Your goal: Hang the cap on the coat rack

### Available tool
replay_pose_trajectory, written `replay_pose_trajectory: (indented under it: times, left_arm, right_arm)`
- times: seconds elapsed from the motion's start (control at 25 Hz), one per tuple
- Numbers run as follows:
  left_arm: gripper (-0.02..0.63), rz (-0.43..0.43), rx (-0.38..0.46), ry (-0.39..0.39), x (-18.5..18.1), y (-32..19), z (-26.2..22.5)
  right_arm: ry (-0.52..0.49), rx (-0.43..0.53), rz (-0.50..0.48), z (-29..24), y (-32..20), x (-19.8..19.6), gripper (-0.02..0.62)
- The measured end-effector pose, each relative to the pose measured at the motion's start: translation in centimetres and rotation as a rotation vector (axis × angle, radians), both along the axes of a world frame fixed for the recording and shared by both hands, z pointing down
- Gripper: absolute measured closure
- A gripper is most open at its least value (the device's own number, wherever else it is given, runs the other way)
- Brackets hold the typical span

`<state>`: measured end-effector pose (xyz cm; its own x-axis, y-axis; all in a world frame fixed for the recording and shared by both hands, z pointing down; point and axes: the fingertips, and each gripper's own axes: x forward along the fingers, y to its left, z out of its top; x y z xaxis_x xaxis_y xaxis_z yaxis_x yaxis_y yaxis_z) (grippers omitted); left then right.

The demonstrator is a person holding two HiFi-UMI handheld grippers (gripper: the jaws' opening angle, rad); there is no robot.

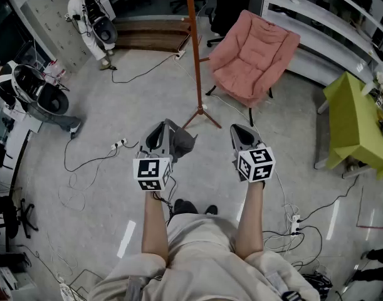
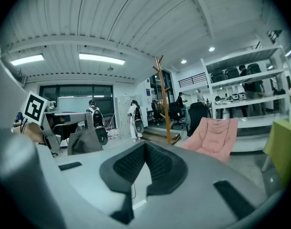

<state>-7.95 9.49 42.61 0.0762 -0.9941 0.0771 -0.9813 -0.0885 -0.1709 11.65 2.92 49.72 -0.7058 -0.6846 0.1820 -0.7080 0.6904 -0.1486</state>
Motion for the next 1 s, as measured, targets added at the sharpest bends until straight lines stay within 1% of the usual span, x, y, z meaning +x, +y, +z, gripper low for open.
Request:
replay_pose_trajectory:
  times: [0.12,0.32,0.48,0.72,0.88,1.0]
  left_arm:
    - [0.594,-0.008,-0.003,-0.003,0.4,-0.1,0.3]
    - [0.594,-0.016,-0.01,0.015,0.6,0.7,0.8]
    - [0.594,-0.015,-0.016,0.006,0.9,0.4,1.0]
    - [0.594,-0.008,0.001,0.003,0.5,-0.5,0.3]
    - [0.594,-0.01,0.012,0.009,0.1,-2.0,-0.1]
    - [0.594,-0.012,0.019,0.016,-0.5,-3.3,-0.5]
  right_arm:
    - [-0.01,0.001,0.004,0.0,-0.3,0.6,0.592]
    - [-0.015,-0.009,0.006,0.2,0.3,1.3,0.592]
    - [-0.036,-0.006,0.005,0.2,0.1,1.8,0.592]
    - [-0.046,-0.004,-0.03,0.0,-0.6,0.4,0.592]
    - [-0.053,0.004,-0.042,-0.4,-2.1,-0.1,0.591]
    - [-0.07,-0.011,-0.053,-0.4,-3.4,-0.6,0.591]
